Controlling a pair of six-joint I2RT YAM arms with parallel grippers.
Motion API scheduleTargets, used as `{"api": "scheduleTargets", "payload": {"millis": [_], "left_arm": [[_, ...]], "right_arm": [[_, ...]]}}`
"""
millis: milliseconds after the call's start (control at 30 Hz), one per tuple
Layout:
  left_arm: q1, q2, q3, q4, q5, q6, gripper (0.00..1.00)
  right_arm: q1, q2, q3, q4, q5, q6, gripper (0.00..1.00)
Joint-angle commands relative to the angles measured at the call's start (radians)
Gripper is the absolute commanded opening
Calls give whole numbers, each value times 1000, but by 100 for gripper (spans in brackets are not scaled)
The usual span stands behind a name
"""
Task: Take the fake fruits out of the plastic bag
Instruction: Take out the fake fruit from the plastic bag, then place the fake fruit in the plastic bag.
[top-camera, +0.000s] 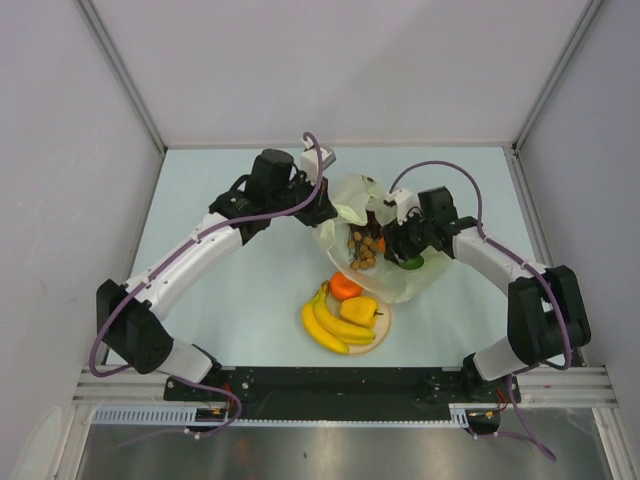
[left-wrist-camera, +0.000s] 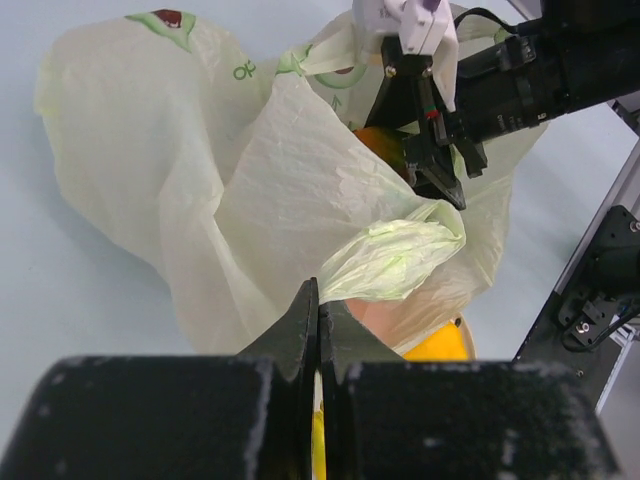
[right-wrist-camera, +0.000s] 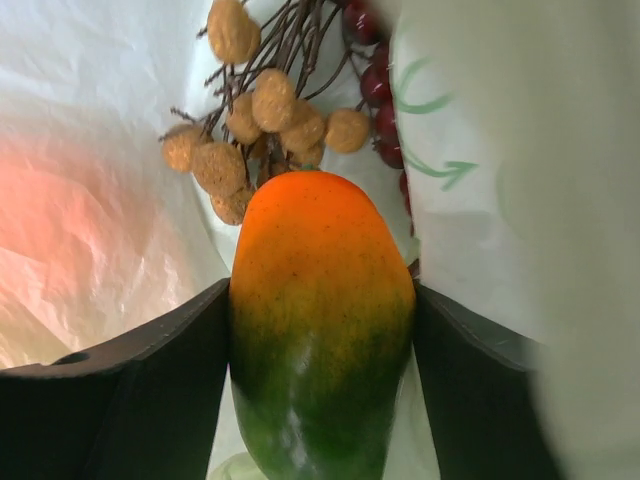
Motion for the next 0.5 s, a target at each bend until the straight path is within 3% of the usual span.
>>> {"api": "scheduleTargets", "payload": {"millis": [0,67,100,133,300,467], "left_arm": [[-4,-4,-4,34,19,-15,0],[-4,-3,-3,31,18,-13,0],[-4,-4,-3,31,16,-10,1],[-4,-6,-3,28,15,-8,0],[-4,-18,-18,31,12,-5,0],[-4,-12,-18,39,22,-15,0]], "right_arm": [[25,23,-10,54,10,-81,77],[28,23,-7,56,4,-85,88],[27,14,-1,51,2,-87,99],[25,3,7,40,-3,-99,100],[79,-141,45,-53,-4,-185,100],[226,-175,41,-124,125,-196,84]]}}
